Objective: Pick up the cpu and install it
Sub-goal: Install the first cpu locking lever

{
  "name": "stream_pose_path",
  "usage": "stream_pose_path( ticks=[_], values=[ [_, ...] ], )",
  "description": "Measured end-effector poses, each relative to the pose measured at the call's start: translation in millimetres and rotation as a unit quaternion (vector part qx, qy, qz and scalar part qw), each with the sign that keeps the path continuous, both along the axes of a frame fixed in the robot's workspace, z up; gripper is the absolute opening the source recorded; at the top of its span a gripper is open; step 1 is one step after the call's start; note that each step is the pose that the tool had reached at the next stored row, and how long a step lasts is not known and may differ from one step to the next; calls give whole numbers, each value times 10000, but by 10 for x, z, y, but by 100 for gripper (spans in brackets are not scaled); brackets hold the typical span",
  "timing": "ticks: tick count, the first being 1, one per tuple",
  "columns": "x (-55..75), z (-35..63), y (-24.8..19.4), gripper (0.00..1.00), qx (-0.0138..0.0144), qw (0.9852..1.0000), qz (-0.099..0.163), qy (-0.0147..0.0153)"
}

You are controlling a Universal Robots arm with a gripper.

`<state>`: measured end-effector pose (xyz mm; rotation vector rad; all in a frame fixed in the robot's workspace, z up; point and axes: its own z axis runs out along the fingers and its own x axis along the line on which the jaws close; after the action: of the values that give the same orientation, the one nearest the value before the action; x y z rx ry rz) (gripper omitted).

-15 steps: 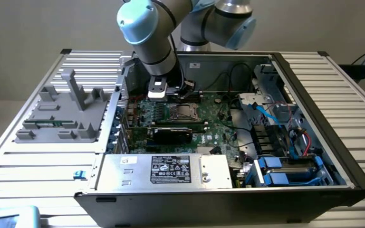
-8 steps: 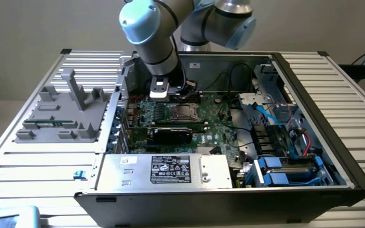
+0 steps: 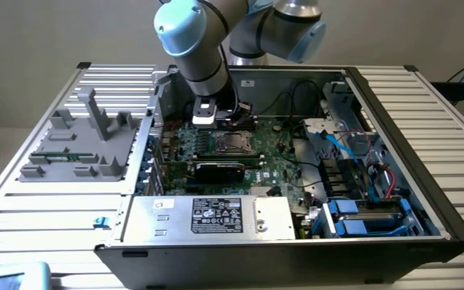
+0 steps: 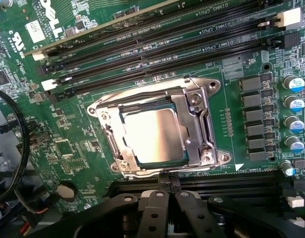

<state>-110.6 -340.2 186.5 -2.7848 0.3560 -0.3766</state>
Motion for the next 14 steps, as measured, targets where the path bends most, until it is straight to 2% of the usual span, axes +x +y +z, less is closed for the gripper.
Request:
stream_pose_path(
  ticks=[14],
  values=[
    [69, 0, 2, 11, 0, 10000, 0, 0]
  ],
)
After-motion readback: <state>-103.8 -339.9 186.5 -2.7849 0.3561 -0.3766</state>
